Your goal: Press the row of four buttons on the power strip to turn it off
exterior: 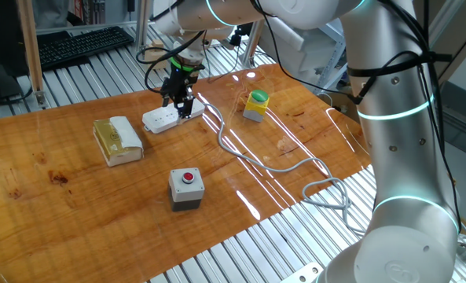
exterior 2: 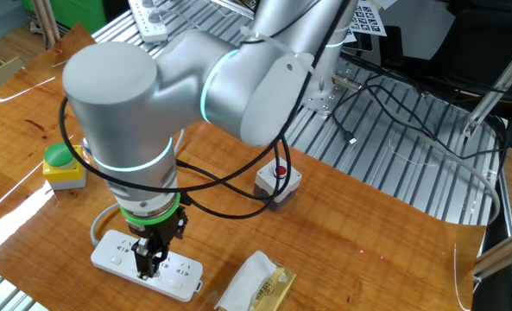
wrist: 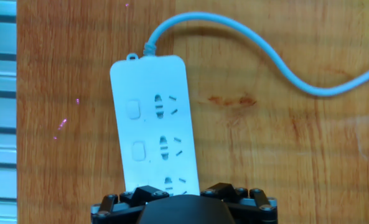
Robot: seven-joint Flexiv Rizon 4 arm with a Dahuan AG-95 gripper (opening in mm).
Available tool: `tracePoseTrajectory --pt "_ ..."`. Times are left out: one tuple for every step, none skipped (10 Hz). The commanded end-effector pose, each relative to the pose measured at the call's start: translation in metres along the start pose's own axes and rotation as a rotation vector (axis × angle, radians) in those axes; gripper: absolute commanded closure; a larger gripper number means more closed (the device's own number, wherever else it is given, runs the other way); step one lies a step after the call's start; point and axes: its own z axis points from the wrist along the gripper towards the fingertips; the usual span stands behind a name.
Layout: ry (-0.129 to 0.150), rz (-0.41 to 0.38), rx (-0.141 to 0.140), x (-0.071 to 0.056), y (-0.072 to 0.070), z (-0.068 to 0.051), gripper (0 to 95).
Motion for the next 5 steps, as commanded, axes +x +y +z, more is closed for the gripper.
tracePoseTrajectory --pt "-0.005 -0.01 -0.002 0.0006 -0.0005 0.0004 19.0" --pt "-0.005 -0.016 -0.002 0.0006 -0.0007 0.0007 19.0" --pt "-0.006 -0.027 -0.001 0.0007 -0.001 0.0025 19.0" --pt "-0.008 -0.03 -0.001 0.0006 -0.0012 0.0032 19.0" --pt "-0.007 -0.032 -0.001 0.0006 -0.0012 0.0036 19.0"
